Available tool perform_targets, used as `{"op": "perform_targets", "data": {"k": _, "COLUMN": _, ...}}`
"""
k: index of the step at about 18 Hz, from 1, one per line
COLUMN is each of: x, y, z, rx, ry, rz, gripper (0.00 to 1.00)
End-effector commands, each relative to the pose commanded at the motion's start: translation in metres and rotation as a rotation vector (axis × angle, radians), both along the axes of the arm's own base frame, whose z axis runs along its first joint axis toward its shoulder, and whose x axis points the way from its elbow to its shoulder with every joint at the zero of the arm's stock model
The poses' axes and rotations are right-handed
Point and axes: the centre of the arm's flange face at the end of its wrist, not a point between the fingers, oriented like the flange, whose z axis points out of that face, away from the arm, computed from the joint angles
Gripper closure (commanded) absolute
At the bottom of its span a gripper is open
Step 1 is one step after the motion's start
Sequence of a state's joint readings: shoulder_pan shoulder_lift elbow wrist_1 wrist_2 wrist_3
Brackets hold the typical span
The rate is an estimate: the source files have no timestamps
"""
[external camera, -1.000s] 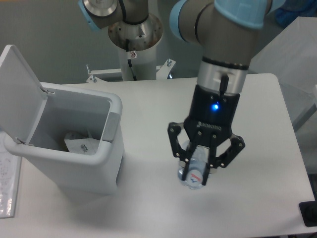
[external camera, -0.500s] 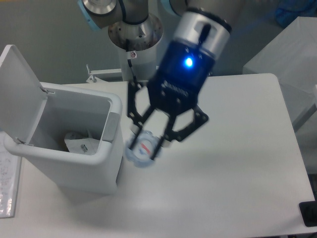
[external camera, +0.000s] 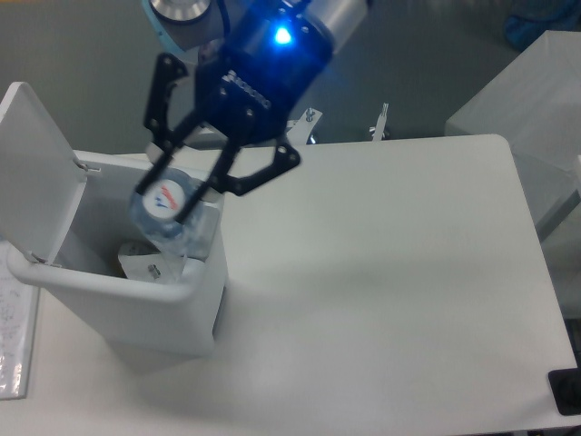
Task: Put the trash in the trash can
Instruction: 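Lower the bottle into the bin and open the gripper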
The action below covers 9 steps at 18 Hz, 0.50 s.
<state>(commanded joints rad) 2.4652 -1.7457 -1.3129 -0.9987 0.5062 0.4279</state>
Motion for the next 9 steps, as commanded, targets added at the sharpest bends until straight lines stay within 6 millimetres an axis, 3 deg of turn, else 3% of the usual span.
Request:
{"op": "perform_targets", "data": {"k": 6, "x": 0.029, "y": 0.017, "z": -0.068, "rx": -0.006, "ry": 0.021, "rz": -0.08, "gripper": 1.0}}
{"op": "perform_targets", "data": {"k": 9, "x": 0.037, "y": 0.016, "z": -0.097, "rx": -0.007, "ry": 0.062, "rz": -0.129, "gripper": 1.0}}
